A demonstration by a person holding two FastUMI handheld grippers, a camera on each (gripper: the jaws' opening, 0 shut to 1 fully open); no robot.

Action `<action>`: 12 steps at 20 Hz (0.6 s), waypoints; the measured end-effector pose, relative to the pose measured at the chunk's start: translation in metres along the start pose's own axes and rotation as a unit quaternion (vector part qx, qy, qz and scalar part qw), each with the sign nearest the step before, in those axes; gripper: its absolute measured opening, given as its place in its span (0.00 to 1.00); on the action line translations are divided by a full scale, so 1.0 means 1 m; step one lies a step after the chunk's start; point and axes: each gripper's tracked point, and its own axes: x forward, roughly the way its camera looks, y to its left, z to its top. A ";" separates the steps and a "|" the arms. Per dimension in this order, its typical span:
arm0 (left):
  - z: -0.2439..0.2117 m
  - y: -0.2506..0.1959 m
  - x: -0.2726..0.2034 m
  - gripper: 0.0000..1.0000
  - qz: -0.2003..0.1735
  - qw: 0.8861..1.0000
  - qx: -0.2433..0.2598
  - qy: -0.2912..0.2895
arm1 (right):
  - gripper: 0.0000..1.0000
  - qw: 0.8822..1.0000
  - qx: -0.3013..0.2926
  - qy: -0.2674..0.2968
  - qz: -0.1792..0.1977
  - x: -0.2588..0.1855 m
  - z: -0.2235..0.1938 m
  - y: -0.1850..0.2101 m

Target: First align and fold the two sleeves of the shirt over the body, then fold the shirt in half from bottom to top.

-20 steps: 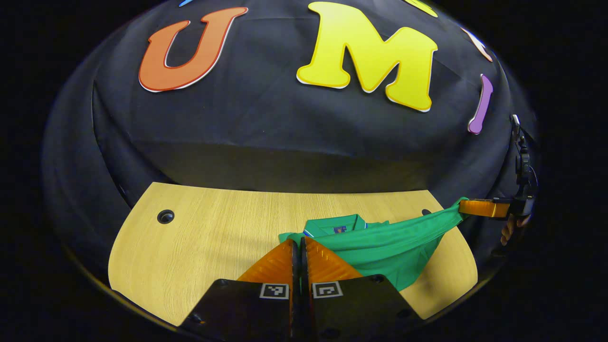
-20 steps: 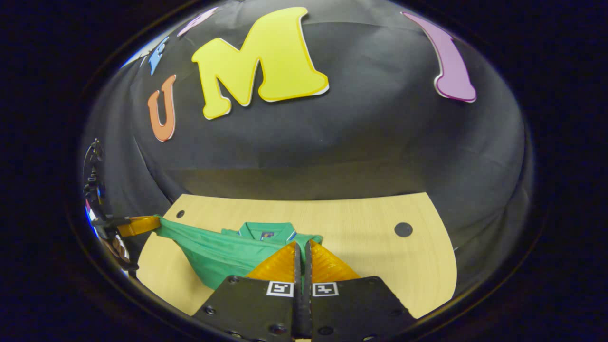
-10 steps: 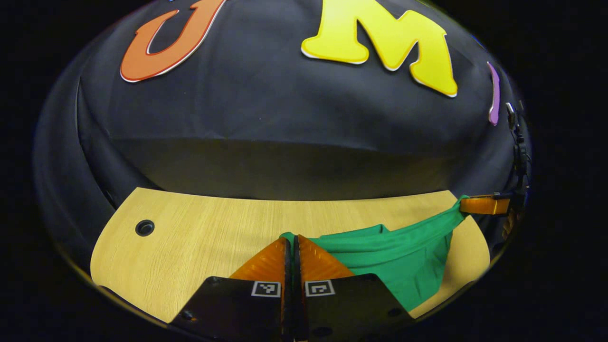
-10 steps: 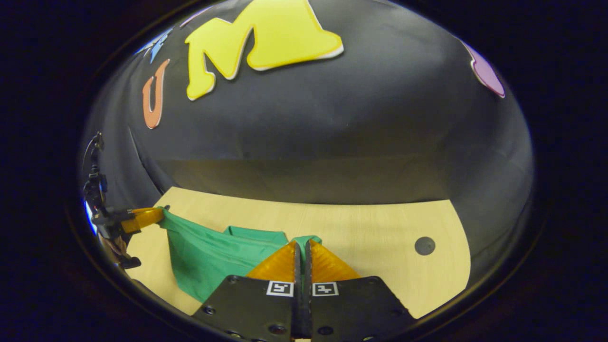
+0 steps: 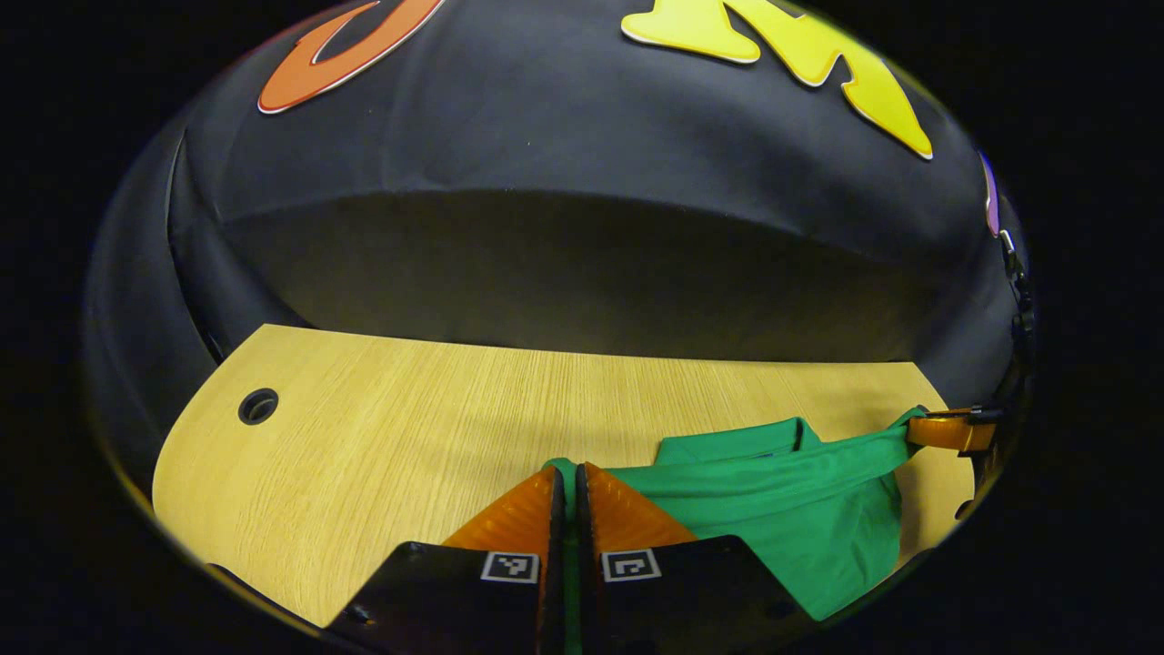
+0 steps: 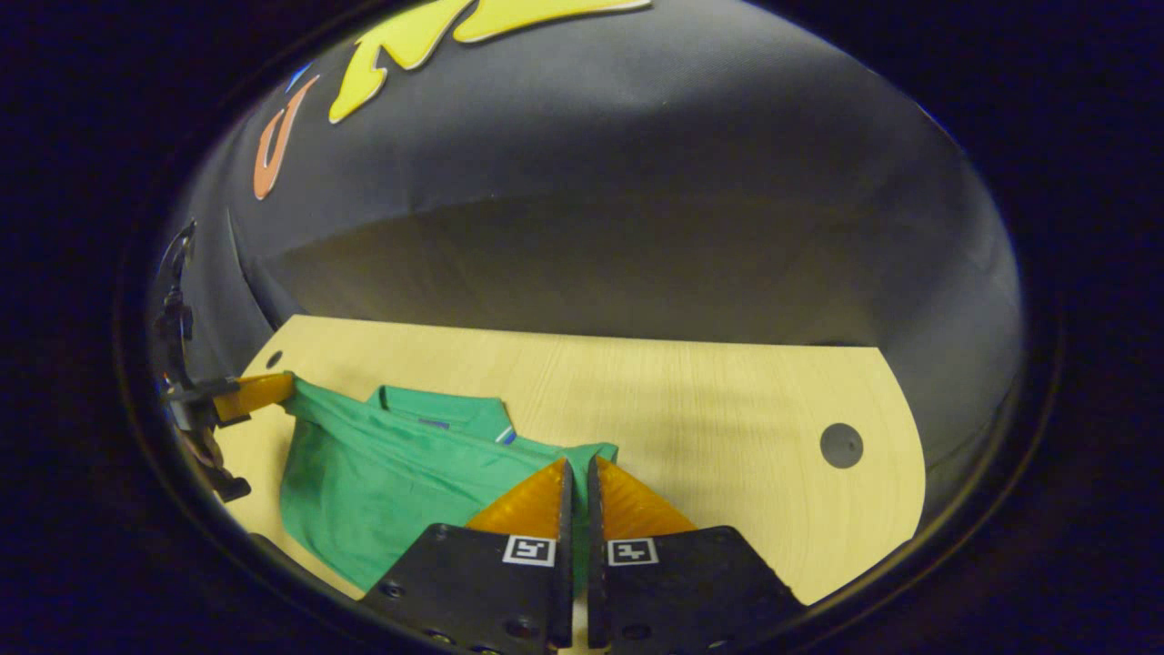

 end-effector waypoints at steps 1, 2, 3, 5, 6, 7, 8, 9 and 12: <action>-0.002 0.000 -0.002 0.16 0.001 1.000 -0.004 0.006 | 0.08 1.000 -0.007 -0.002 -0.004 -0.002 -0.001 0.000; -0.002 0.005 -0.005 0.19 0.012 1.000 -0.002 0.008 | 0.16 1.000 -0.010 -0.006 -0.010 -0.005 0.000 0.000; 0.000 0.008 -0.010 0.19 0.018 1.000 -0.003 0.004 | 0.20 1.000 -0.011 -0.008 -0.016 -0.008 0.000 0.000; 0.009 0.004 -0.024 0.20 0.012 1.000 -0.017 -0.011 | 0.48 1.000 -0.007 -0.015 -0.020 -0.025 0.005 0.005; 0.011 0.003 -0.028 0.47 0.008 1.000 -0.019 -0.013 | 0.58 0.999 -0.004 -0.025 -0.024 -0.032 0.008 0.009; 0.021 0.002 -0.040 0.73 0.012 1.000 -0.018 -0.021 | 0.61 0.999 -0.001 -0.035 -0.024 -0.043 0.014 0.014; 0.030 0.002 -0.049 1.00 0.016 0.999 -0.015 -0.035 | 0.67 0.999 0.001 -0.047 -0.026 -0.055 0.020 0.019; 0.040 0.002 -0.061 1.00 0.018 0.999 -0.011 -0.049 | 0.70 0.998 0.001 -0.062 -0.027 -0.069 0.028 0.025; 0.076 -0.005 -0.113 1.00 0.016 0.995 0.003 -0.098 | 0.87 0.993 -0.007 -0.113 -0.024 -0.128 0.049 0.048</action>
